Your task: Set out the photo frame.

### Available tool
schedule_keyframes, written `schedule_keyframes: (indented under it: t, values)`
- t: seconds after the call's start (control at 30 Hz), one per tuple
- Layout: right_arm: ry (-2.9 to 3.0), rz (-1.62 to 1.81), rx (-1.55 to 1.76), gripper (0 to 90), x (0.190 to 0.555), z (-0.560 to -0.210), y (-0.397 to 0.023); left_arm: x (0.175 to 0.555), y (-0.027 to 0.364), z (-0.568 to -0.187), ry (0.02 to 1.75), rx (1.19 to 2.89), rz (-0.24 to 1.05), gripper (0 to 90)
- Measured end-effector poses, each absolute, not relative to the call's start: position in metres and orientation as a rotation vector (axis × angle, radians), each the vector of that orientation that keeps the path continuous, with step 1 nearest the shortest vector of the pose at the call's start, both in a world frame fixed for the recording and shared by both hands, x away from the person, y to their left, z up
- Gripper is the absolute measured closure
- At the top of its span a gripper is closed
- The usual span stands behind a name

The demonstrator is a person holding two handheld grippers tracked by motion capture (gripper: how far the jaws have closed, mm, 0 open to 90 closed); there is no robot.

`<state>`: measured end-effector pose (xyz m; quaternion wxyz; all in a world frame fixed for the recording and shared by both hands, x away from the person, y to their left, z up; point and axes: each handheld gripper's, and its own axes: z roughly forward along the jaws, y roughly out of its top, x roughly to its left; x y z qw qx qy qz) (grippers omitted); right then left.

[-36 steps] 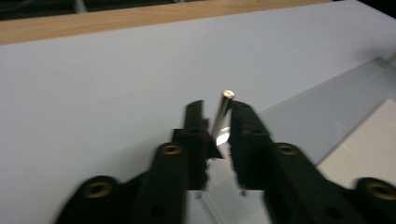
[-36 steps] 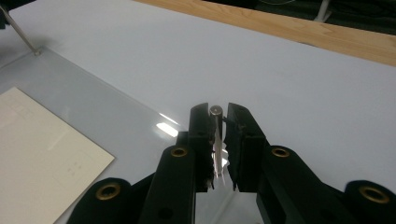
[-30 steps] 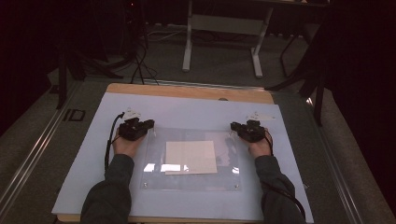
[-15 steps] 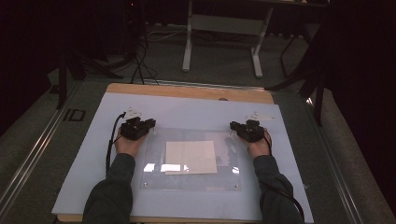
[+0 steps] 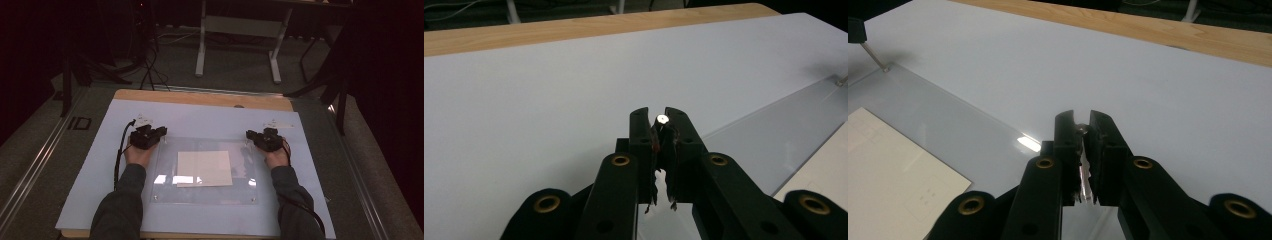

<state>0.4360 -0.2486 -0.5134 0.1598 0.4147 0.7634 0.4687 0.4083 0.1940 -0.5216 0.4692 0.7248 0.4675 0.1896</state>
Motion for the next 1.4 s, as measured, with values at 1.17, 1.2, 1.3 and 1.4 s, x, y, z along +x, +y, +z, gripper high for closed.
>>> schedule_keyframes:
  t: [1.17, 1.2, 1.3, 1.4]
  values:
    - [2.209, 1.251, 1.456, 85.1, 0.467, -0.502, -0.241, 0.444, 0.192, -0.517, 1.332, 1.737, 0.302, 85.6]
    - [2.205, 1.241, 1.455, 85.1, 0.467, -0.502, -0.24, 0.445, 0.192, -0.517, 1.339, 1.734, 0.298, 85.6]
    - [2.212, 1.236, 1.444, 85.0, 0.468, -0.502, -0.24, 0.446, 0.192, -0.517, 1.347, 1.73, 0.297, 85.7]
    - [2.217, 1.217, 1.427, 84.7, 0.467, -0.501, -0.239, 0.446, 0.191, -0.517, 1.352, 1.728, 0.3, 85.7]
